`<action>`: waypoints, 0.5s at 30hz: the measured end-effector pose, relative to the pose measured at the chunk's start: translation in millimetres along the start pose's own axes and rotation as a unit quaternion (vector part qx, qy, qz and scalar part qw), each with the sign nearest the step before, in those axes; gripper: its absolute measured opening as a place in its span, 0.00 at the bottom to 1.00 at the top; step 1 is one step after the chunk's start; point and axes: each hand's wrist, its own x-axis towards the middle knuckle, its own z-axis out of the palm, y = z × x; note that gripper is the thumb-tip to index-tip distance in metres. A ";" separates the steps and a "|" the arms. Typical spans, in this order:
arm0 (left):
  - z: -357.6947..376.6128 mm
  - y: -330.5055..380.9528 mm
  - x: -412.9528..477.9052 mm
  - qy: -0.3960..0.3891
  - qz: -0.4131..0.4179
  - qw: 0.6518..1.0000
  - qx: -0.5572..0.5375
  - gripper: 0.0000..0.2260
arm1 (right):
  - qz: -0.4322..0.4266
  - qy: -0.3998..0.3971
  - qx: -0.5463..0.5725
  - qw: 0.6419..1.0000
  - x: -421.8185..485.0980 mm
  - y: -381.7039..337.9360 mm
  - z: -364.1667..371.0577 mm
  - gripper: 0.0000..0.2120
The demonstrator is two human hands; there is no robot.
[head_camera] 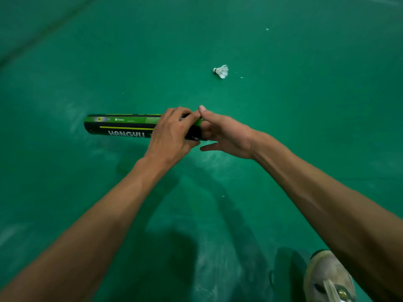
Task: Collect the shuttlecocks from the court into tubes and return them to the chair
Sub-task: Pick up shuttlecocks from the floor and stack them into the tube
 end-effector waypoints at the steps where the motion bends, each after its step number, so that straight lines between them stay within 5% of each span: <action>1: -0.9 -3.9 -2.4 -0.001 -0.005 1.000 0.005 0.33 | -0.001 -0.012 0.006 1.000 4.8 -0.6 3.4 0.28; 5: 2.4 -6.3 -5.8 0.014 -0.017 1.000 0.001 0.34 | -0.012 -0.072 0.021 0.997 21.8 0.7 6.0 0.17; 10: 17.6 -14.5 5.6 0.030 -0.045 0.998 0.021 0.36 | -0.011 -0.094 0.031 0.995 48.3 -2.1 2.1 0.16; 15: 29.3 -23.4 27.4 -0.003 -0.080 0.996 0.051 0.37 | -0.028 0.000 0.042 0.999 76.8 -5.3 -20.4 0.19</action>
